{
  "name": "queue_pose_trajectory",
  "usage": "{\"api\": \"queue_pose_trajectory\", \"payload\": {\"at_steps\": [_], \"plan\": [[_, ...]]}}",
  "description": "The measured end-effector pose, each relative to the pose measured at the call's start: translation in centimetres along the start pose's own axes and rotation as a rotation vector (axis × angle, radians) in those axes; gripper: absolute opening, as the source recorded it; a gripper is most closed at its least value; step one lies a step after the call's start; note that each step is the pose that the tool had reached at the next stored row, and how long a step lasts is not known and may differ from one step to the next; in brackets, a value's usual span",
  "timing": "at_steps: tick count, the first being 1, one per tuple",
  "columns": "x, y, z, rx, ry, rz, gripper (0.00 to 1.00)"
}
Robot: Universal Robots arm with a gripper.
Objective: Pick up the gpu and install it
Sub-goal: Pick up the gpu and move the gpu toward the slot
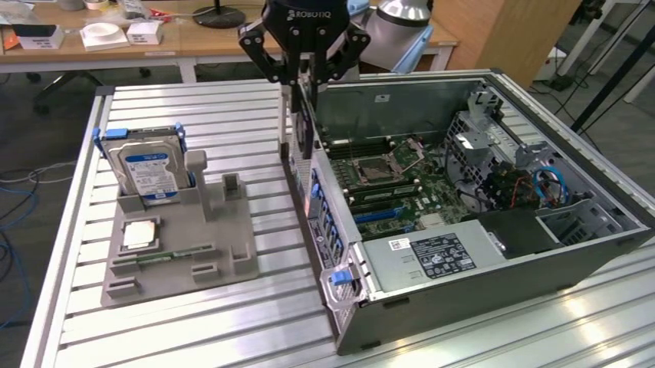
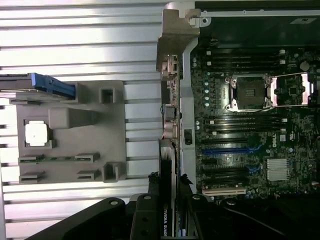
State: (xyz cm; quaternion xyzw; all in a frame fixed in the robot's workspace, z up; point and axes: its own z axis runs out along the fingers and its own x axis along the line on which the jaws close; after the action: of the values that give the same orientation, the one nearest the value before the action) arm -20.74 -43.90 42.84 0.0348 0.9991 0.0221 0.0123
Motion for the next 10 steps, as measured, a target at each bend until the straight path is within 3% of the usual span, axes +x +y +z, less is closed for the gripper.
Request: {"api": "queue_pose_trajectory", "payload": {"at_steps": [10], "plan": [[-0.83,0.06,0.02,0.0,-0.0001,0.0,0.26]]}}
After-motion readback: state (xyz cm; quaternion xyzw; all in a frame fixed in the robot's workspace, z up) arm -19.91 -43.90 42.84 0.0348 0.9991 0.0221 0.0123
